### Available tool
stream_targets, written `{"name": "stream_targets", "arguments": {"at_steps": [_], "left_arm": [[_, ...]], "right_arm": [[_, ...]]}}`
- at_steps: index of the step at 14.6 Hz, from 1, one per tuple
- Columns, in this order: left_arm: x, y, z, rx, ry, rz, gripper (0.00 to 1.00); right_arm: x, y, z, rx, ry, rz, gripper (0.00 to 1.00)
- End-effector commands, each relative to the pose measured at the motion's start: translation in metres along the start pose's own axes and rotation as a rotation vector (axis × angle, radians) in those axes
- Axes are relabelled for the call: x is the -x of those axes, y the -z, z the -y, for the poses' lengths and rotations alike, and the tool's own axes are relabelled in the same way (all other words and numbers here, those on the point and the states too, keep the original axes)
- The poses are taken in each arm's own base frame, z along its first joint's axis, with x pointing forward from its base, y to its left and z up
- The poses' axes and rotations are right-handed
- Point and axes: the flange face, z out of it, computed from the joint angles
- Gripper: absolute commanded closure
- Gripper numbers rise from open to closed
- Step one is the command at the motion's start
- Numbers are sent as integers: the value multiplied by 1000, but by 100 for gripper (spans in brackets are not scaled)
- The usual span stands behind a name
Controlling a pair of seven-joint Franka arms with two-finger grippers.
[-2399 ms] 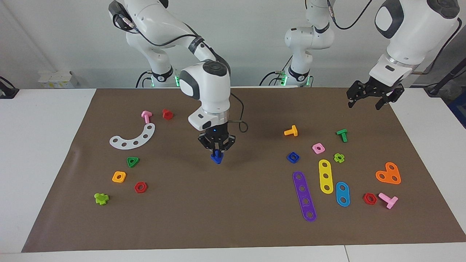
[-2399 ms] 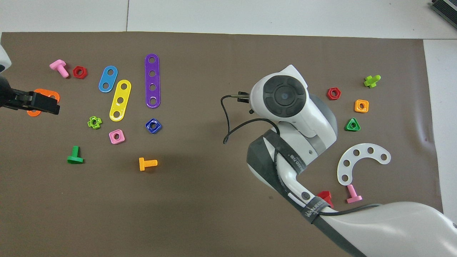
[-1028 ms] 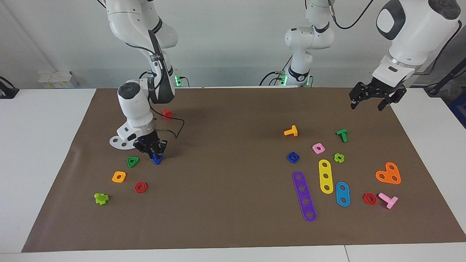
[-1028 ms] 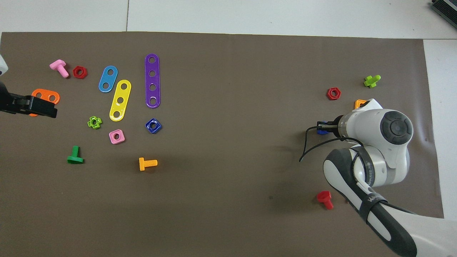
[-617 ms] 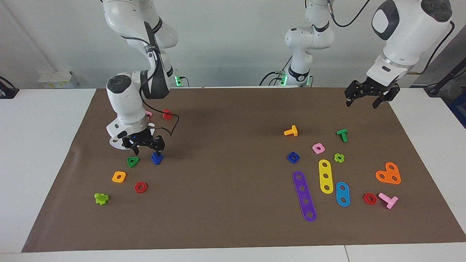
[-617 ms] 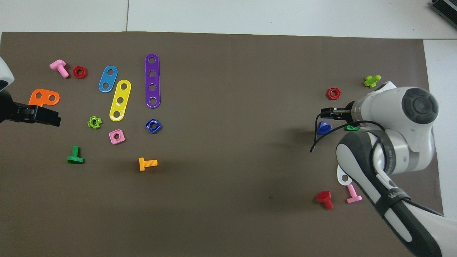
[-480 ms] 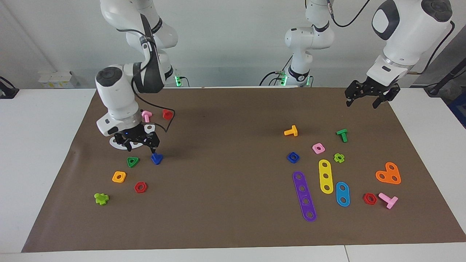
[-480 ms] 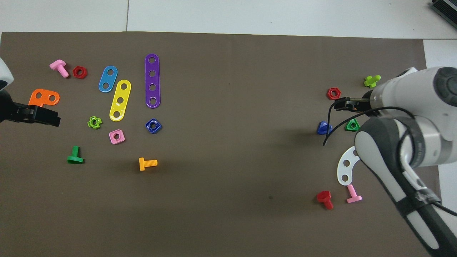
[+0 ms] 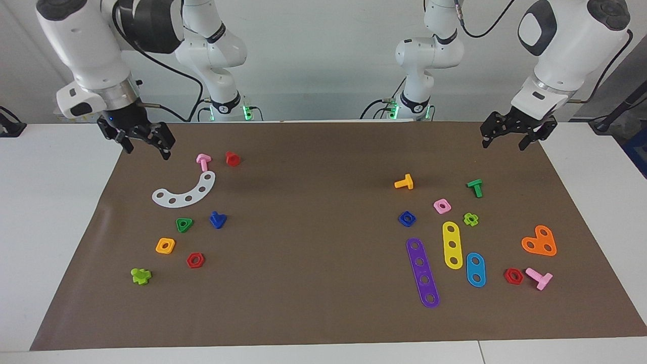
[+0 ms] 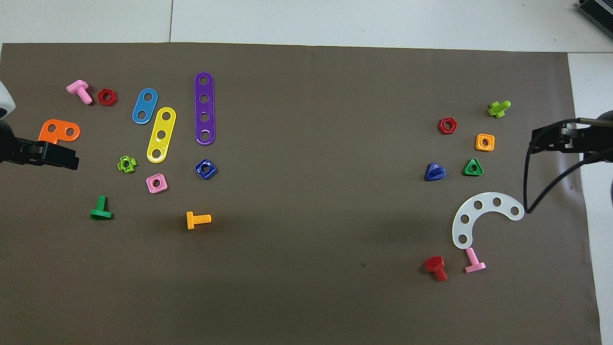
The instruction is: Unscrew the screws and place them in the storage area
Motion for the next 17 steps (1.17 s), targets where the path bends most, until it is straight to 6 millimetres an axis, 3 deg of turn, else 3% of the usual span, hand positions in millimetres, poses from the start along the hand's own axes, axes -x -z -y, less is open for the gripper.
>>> {"name": "stream_targets", "arguments": {"at_steps": [1, 5, 9, 17], "left_arm": [[9, 0, 2, -15, -4, -7, 0], [9, 0, 3, -15, -2, -7, 0], [9, 0, 2, -15, -4, -5, 0], [9, 0, 3, -15, -2, -5, 0]], "right_arm": [[3, 23, -12, -20, 18, 35, 0], [23, 6, -10, -20, 26, 73, 0], [20, 8, 7, -22, 60, 33, 0], [20, 10, 11, -24, 69, 36, 0]]}}
